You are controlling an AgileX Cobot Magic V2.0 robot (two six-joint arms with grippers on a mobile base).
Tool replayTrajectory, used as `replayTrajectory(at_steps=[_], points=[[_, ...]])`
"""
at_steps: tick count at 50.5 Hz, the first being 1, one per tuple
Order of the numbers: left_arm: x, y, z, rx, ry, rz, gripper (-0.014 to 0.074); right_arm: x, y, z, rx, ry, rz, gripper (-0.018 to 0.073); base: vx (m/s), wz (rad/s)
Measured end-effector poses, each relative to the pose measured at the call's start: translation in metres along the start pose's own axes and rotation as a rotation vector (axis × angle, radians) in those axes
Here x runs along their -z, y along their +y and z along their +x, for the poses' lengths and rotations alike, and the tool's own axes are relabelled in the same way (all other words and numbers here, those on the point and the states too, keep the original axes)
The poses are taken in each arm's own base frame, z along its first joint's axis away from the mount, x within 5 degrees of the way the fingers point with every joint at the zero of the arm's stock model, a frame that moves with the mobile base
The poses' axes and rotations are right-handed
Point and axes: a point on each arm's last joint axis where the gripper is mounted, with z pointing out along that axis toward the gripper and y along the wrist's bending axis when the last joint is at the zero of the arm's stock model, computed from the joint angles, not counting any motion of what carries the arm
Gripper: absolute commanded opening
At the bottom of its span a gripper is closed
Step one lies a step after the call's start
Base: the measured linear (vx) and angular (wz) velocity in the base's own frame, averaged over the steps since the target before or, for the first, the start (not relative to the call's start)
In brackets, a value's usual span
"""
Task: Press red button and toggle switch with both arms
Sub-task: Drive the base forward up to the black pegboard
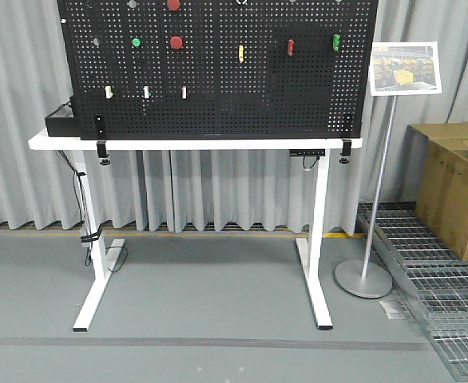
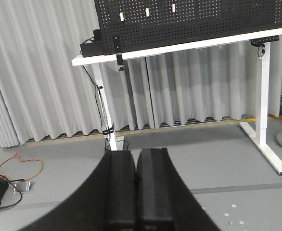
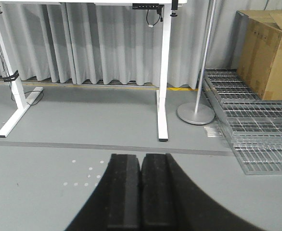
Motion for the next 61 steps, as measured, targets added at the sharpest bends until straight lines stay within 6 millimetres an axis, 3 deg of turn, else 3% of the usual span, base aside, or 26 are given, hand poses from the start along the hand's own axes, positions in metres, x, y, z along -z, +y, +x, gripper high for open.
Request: replayTrajectory(at_steps=[61], points=[[0.0000, 0.0000, 0.0000, 0.001, 0.000, 0.000, 0.0001, 0.0000, 0.0000, 0.0000, -0.001, 0.000, 0.000, 0.0000, 0.12, 0.01]])
